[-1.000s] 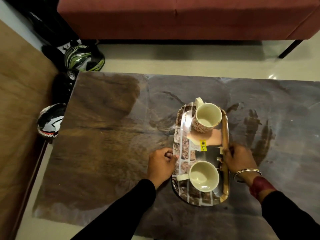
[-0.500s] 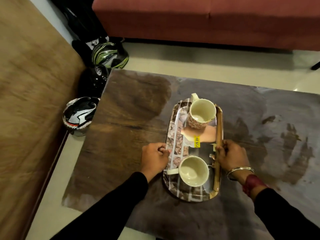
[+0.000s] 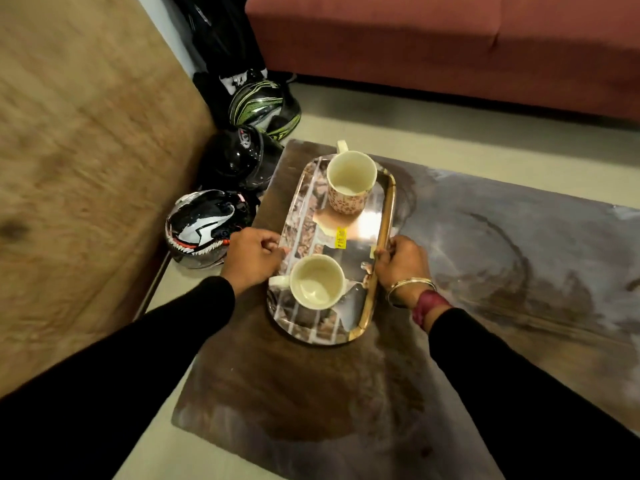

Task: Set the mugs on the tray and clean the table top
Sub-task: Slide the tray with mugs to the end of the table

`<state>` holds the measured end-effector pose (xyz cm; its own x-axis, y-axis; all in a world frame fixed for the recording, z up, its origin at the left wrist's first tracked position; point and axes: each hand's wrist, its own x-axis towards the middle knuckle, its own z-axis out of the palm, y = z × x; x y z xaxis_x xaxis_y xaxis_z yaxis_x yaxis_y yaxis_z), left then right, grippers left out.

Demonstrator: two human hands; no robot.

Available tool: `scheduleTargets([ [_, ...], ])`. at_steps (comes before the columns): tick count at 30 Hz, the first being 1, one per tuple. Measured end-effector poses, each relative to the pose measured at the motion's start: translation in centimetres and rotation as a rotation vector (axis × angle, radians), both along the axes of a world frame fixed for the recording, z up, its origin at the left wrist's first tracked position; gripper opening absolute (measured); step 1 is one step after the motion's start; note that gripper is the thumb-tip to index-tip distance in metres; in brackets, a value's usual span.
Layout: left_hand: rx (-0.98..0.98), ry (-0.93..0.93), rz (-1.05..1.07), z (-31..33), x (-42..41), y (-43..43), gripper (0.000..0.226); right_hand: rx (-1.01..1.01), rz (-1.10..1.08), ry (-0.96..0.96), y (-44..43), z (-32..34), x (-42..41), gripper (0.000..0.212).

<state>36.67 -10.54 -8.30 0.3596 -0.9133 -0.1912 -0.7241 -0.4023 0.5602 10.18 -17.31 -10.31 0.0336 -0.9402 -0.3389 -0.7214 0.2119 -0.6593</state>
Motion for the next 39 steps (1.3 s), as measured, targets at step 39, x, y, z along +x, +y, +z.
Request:
scheduleTargets([
  [39,-0.168,-0.121,0.348,-1.2,2.5,12.1,0.017,-0.176,-0.022,-0.014,9.5,-0.6,-9.4,0.022],
])
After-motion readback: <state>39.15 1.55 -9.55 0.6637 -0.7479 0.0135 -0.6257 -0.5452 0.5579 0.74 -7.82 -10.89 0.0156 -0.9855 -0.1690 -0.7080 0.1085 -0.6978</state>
